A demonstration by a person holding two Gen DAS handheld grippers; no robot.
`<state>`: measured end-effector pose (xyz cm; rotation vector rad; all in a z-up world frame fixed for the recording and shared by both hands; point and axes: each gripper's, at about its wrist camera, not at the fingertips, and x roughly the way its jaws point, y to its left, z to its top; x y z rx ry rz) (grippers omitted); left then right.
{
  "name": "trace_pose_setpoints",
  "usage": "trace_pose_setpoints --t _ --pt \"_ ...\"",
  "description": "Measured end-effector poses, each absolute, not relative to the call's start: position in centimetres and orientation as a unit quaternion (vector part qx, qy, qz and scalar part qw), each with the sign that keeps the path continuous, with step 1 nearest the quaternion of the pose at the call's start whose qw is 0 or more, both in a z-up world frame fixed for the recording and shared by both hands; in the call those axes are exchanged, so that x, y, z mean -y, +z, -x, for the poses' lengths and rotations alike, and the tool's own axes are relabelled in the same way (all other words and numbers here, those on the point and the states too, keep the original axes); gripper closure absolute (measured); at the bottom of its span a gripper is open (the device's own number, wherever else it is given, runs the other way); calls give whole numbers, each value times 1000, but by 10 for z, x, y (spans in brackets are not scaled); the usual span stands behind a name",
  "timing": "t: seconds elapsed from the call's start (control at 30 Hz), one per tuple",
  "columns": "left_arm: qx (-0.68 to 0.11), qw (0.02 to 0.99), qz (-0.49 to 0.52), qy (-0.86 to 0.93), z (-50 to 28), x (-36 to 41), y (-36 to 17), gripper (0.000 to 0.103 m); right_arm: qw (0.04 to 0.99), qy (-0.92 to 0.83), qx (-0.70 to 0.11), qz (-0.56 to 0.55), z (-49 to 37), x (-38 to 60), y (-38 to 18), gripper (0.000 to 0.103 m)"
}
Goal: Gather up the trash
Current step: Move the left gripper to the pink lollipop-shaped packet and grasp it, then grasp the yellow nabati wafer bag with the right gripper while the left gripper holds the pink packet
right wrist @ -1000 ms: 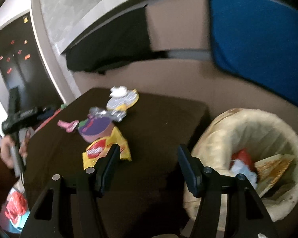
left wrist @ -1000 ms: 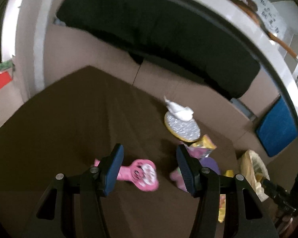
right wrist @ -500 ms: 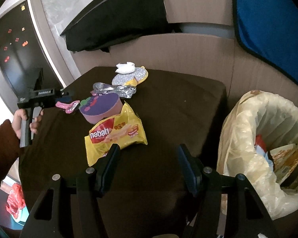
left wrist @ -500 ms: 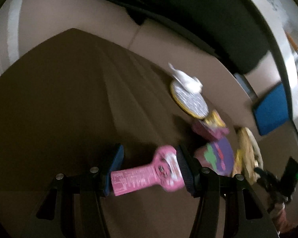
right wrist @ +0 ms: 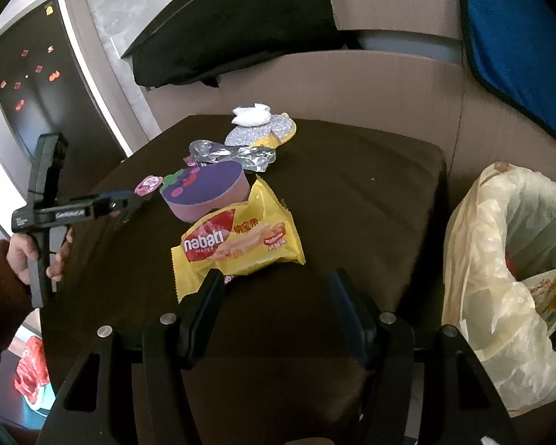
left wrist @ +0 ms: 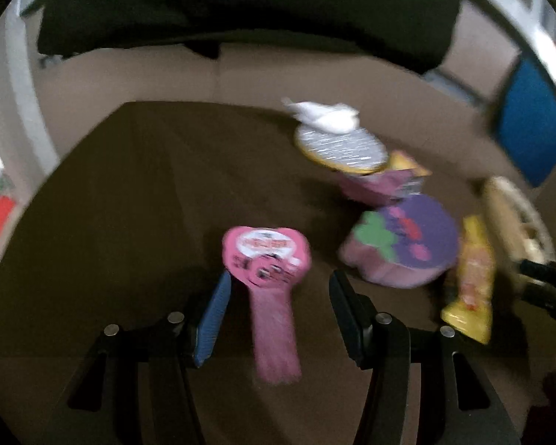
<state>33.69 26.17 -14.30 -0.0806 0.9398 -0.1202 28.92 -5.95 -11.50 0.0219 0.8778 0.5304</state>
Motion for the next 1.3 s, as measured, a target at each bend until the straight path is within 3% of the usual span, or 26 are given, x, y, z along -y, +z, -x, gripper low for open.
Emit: trace_pose_setpoints --t 0.23,0.3,0.4,0.7,0.93,1.17,1.3 --pt "-463 885 48 -32 -354 -266 -149 47 871 249 -423 -20 -286 68 -120 46" --pt "-461 886 42 -29 -352 -264 -149 53 870 248 -426 -23 -287 69 -122 46" --pt "-457 888 52 -32 -348 -263 -146 53 868 250 -428 -28 -288 69 -123 46" --pt "-409 901 144 8 -291 -276 -112 53 870 274 -411 0 -301 41 -113 46" --pt "-359 921 151 27 -245 -269 -85 53 863 254 -435 -37 -328 32 -116 46" --pt "-363 916 170 9 -240 -265 -88 53 851 324 -413 38 -296 -20 -109 46" --pt "-359 914 189 14 -235 -267 -89 53 817 378 -436 13 -301 -55 -117 50"
